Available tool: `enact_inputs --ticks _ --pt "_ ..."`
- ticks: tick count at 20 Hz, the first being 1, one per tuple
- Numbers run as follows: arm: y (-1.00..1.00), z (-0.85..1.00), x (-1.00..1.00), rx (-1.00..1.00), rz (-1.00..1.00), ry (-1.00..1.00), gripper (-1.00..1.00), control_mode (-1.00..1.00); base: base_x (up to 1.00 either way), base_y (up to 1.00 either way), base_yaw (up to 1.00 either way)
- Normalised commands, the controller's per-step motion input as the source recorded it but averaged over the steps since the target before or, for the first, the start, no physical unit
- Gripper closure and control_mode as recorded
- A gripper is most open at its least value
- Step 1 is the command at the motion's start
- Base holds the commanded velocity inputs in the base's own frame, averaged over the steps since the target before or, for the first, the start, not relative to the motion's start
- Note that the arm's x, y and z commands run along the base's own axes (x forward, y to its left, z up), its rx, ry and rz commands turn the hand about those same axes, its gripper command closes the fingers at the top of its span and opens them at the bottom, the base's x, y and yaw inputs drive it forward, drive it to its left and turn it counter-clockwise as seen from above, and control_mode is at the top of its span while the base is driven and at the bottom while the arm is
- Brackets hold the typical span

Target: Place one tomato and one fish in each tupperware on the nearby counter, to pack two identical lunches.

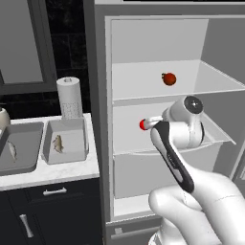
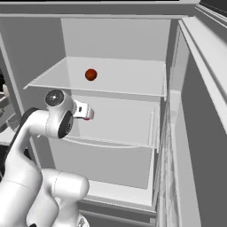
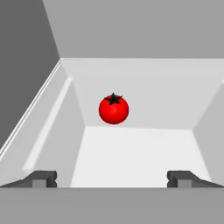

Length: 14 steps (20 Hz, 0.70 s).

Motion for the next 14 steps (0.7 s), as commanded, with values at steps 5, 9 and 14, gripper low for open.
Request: enact_inputs --ticks 5,9,14 --pt "0.0 -0.14 0.17 0.0 0.0 0.0 -1.0 -1.0 0.0 0.0 0.0" --pt "0.0 -0.28 0.36 0.0 0.0 0.0 -1.0 -1.0 0.0 0.0 0.0" --pt "0.0 -0.14 0.27 0.0 0.0 0.0 -1.0 -1.0 0.0 0.0 0.0"
